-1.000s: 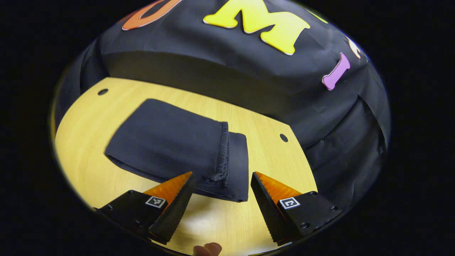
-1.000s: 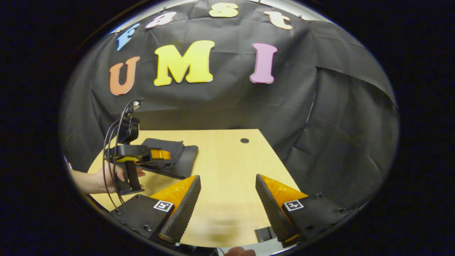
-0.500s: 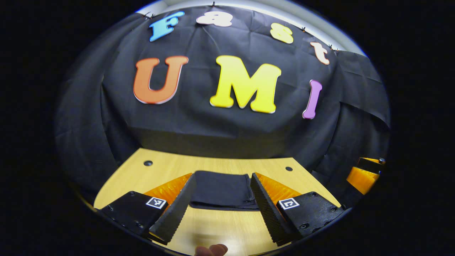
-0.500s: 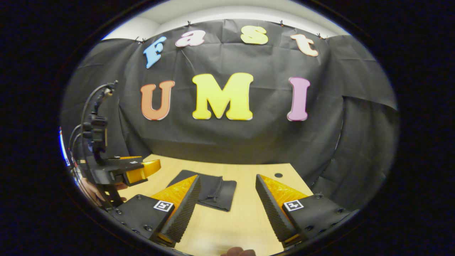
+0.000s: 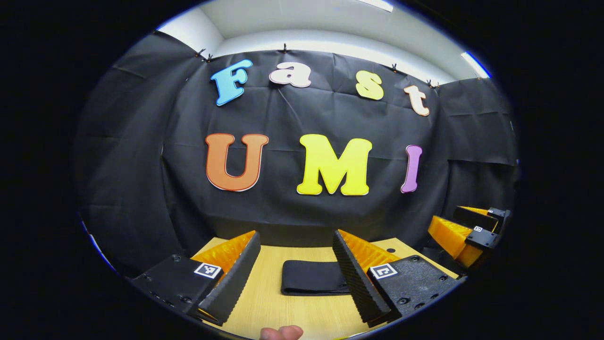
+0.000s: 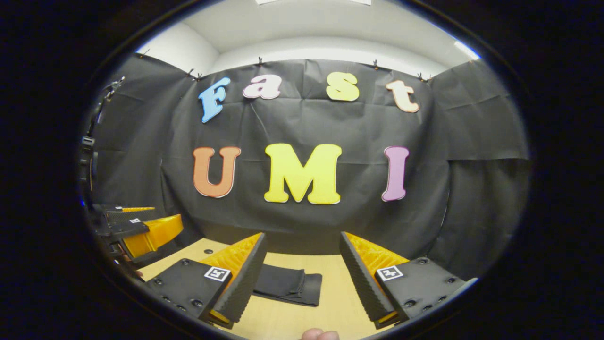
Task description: Grasp the waist and the cuffs of the jeans and fold them to make the two legs overlap; first hold the waist and fold one-third of the jeans toward the cuffs, then hold the cuffs and fold the remaining one-third in the same direction to finish folding.
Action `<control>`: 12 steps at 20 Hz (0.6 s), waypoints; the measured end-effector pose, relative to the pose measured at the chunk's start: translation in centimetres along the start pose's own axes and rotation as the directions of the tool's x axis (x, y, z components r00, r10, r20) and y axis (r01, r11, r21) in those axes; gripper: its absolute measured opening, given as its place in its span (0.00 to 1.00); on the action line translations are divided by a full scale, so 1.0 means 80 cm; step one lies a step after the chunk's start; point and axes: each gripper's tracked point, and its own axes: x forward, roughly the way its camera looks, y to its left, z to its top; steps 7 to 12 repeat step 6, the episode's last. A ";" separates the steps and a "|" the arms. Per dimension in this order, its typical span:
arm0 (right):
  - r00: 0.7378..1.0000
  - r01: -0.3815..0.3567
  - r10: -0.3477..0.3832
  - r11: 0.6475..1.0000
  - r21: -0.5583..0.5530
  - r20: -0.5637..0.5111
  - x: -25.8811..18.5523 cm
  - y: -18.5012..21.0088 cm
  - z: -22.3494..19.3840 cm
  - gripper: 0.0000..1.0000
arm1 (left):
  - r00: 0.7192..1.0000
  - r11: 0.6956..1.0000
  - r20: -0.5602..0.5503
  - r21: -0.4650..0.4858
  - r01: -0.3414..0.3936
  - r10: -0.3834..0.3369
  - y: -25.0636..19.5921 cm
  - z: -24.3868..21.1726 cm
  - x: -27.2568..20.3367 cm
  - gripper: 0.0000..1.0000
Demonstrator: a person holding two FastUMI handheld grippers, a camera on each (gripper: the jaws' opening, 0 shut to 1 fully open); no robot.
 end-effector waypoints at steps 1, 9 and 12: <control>1.000 0.003 -0.003 1.000 -0.006 0.013 -0.003 0.002 0.002 0.99 | 1.000 1.000 0.003 -0.005 -0.002 0.002 0.006 0.001 -0.009 0.98; 1.000 0.009 -0.008 1.000 -0.016 0.023 -0.021 0.018 -0.002 0.94 | 1.000 1.000 0.018 -0.014 0.022 -0.021 0.002 -0.001 -0.032 0.98; 1.000 0.009 -0.008 1.000 -0.016 0.023 -0.021 0.018 -0.002 0.94 | 1.000 1.000 0.018 -0.014 0.022 -0.021 0.002 -0.001 -0.032 0.98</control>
